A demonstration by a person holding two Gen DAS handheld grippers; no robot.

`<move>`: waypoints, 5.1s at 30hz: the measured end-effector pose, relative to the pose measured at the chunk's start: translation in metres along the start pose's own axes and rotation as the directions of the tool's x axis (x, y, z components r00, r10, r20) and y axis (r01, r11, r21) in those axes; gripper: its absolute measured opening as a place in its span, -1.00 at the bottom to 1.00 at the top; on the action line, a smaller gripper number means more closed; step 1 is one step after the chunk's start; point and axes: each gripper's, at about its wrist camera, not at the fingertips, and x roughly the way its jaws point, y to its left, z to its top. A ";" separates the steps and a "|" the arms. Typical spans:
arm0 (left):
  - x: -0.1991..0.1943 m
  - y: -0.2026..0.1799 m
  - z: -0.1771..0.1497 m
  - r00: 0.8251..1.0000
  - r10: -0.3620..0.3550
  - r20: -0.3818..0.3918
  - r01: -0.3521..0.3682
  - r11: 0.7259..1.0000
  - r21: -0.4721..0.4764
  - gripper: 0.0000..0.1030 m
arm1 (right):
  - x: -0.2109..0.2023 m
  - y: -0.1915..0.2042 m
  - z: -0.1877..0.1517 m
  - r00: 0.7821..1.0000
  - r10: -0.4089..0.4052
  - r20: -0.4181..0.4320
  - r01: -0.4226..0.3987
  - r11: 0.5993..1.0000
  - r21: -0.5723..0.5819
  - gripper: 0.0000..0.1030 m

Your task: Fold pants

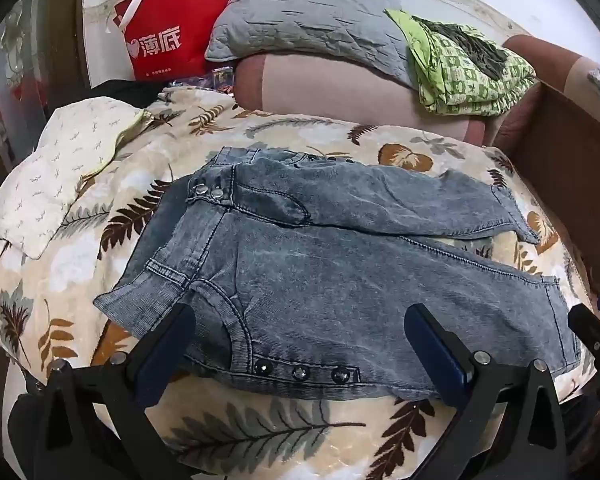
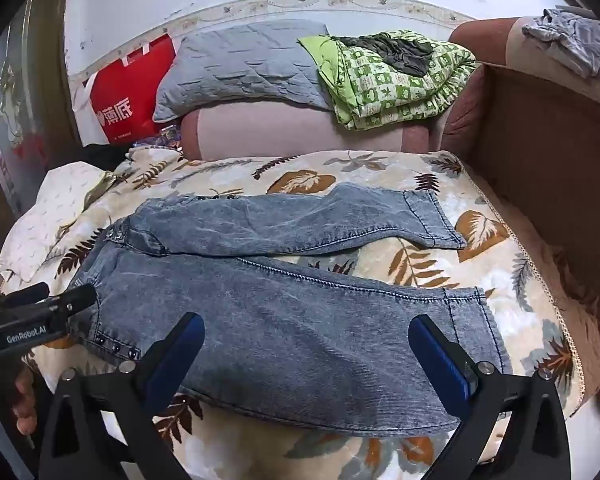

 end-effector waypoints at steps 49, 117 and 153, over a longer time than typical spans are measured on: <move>0.012 0.015 -0.003 0.999 0.034 -0.032 -0.034 0.999 -0.009 1.00 | 0.019 -0.003 -0.001 0.998 -0.043 -0.053 0.044 0.999 0.023 1.00; 0.065 0.153 -0.006 0.976 0.001 -0.218 -0.090 0.913 -0.397 0.99 | 0.028 -0.165 -0.097 0.945 0.221 -0.240 -0.004 0.745 0.668 1.00; 0.023 0.139 -0.026 0.964 0.214 -0.157 -0.257 0.901 -0.350 0.11 | 0.057 -0.235 -0.070 0.912 0.000 -0.409 0.215 0.851 0.479 0.28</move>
